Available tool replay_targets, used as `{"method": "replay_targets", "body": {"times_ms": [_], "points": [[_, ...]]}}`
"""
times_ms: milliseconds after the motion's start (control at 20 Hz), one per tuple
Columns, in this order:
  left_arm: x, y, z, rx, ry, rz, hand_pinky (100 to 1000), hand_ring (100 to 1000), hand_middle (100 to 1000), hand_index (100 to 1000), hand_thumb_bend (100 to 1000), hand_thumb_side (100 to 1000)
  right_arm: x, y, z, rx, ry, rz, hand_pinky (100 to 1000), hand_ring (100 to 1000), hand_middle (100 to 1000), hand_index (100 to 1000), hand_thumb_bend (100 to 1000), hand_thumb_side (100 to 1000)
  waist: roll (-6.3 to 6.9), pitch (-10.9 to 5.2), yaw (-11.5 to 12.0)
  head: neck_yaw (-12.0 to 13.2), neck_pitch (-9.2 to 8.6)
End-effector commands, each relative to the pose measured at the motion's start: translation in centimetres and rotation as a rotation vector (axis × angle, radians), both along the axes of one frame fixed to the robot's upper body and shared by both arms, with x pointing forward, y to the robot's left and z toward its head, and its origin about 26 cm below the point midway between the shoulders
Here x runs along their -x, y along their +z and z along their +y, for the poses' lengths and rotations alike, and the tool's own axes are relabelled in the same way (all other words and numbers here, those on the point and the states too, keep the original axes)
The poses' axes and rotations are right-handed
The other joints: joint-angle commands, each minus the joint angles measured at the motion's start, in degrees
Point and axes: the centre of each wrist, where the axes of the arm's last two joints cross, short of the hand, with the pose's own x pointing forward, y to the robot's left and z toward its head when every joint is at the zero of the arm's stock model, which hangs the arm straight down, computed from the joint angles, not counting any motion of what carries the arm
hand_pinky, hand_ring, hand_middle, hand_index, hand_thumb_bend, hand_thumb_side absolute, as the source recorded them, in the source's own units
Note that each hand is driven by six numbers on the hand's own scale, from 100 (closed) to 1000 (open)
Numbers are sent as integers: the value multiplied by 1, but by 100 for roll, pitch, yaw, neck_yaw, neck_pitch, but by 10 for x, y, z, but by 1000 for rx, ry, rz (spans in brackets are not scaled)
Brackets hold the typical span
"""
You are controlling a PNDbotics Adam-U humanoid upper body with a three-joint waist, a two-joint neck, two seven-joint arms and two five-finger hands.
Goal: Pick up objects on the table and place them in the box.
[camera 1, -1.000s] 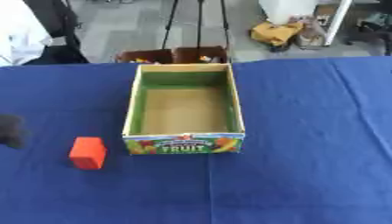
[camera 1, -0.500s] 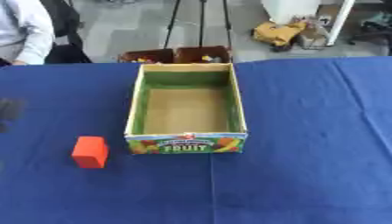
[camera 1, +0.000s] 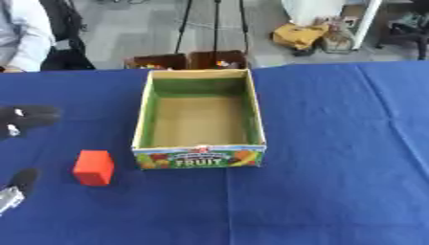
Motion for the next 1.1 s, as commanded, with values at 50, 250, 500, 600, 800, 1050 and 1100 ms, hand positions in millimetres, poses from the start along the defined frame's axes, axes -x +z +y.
{"method": "replay_targets", "body": {"times_ms": [50, 250, 500, 600, 800, 1050, 1100], "points": [[4, 17, -1, -104, 49, -7, 737, 906, 979, 1000, 100, 1000, 3, 10, 0, 27, 9, -27, 659, 751, 575, 776, 316, 1000, 43, -47, -19, 26, -37], [2, 24, -6, -164, 94, 15, 765, 929, 1000, 1000, 100, 1000, 3, 10, 0, 29, 12, -24, 659, 752, 572, 775, 318, 1000, 61, -43, -58, 50, -44], [-8, 28, -8, -245, 123, 81, 757, 936, 1000, 1000, 112, 1000, 3, 9, 0, 32, 13, -17, 661, 753, 569, 775, 320, 1000, 89, -41, -105, 80, -31], [-13, 29, -9, -273, 139, 98, 751, 934, 1000, 1000, 136, 1000, 3, 9, 1, 33, 15, -15, 661, 753, 568, 774, 321, 1000, 100, -38, -126, 89, -27], [-26, 24, -8, -317, 162, 162, 766, 945, 1000, 1000, 100, 659, 3, 8, 1, 33, 18, -14, 661, 754, 565, 772, 323, 1000, 114, -24, -177, 109, -35], [-40, 14, -4, -341, 148, 250, 798, 963, 1000, 1000, 175, 1000, 3, 8, 1, 34, 17, -9, 663, 755, 558, 764, 326, 1000, 136, 1, -217, 115, -44], [-42, 13, -3, -339, 145, 256, 799, 963, 1000, 1000, 196, 1000, 3, 8, 1, 34, 17, -8, 663, 755, 558, 763, 326, 1000, 139, 5, -220, 114, -46]]}}
